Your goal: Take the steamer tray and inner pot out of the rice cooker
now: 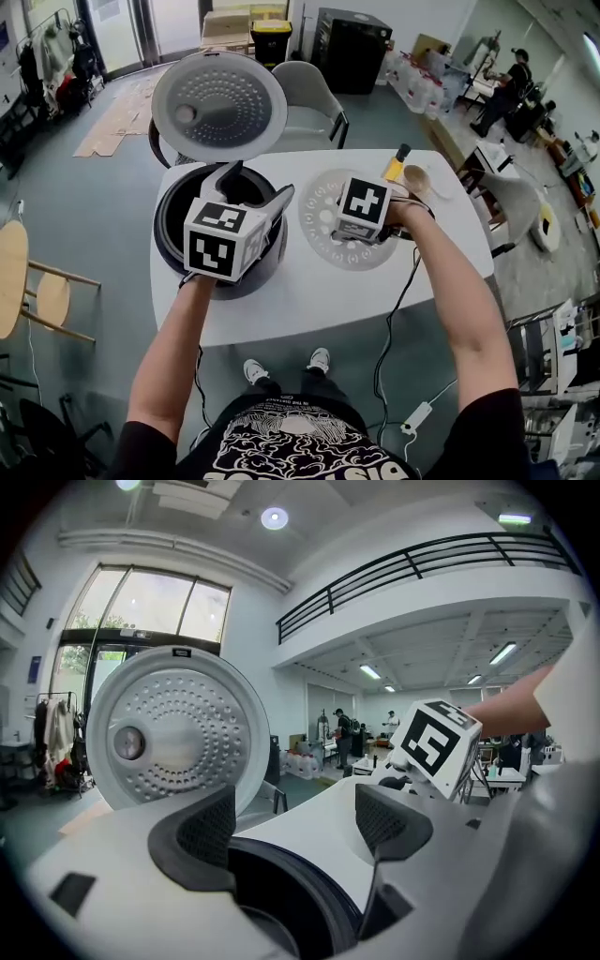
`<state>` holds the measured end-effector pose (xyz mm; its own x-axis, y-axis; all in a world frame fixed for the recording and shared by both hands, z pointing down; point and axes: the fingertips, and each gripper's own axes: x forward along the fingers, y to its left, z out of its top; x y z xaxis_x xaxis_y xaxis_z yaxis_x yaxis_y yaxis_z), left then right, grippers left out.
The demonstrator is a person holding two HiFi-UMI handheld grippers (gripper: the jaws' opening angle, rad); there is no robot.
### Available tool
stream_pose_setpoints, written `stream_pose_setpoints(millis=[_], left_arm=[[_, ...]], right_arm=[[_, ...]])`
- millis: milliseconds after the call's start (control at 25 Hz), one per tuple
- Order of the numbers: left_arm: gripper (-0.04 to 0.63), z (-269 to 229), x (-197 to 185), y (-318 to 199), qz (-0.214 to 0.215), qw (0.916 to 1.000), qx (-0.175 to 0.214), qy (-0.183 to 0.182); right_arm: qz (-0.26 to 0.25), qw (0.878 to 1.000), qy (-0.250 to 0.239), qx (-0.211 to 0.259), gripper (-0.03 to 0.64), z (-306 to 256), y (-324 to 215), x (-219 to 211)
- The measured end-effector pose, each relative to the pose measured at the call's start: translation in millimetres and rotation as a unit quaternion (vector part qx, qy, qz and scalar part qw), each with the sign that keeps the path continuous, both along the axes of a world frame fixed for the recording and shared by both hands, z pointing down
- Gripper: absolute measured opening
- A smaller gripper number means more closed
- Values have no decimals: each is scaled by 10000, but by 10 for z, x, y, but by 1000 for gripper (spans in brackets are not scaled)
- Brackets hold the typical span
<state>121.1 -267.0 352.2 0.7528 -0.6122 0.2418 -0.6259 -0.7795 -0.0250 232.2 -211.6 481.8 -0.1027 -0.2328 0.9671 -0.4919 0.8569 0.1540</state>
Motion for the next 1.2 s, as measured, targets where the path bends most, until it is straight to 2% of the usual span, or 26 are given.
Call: stream_pose_setpoints(millis=[200,360,520,680,880,1200], left_arm=[[390,124,298,-132,-344,9992,-17,-198],[390,311,450,-207,-643,9968,-48,-462],[390,461,626,-329,-881,9935,16,-725],[390,502,758,-444,-1124,9891,87,-945],[390,564,869,-492,-1338,9849,103,-1097],[390,613,848,-425,-1616,9800,52,-1158]], right_arm=[[-13,9997,-86,-216,299,509,-84,379],[-193,9990,-303,-275,299,903,-186,456],[-78,9986,233,-471,299,1292,-255,882],[-375,9976,-110,-573,299,1635,-368,888],[-505,9964,5,-685,301,1922,-449,960],[-709,9945,81,-761,301,2132,-392,846]])
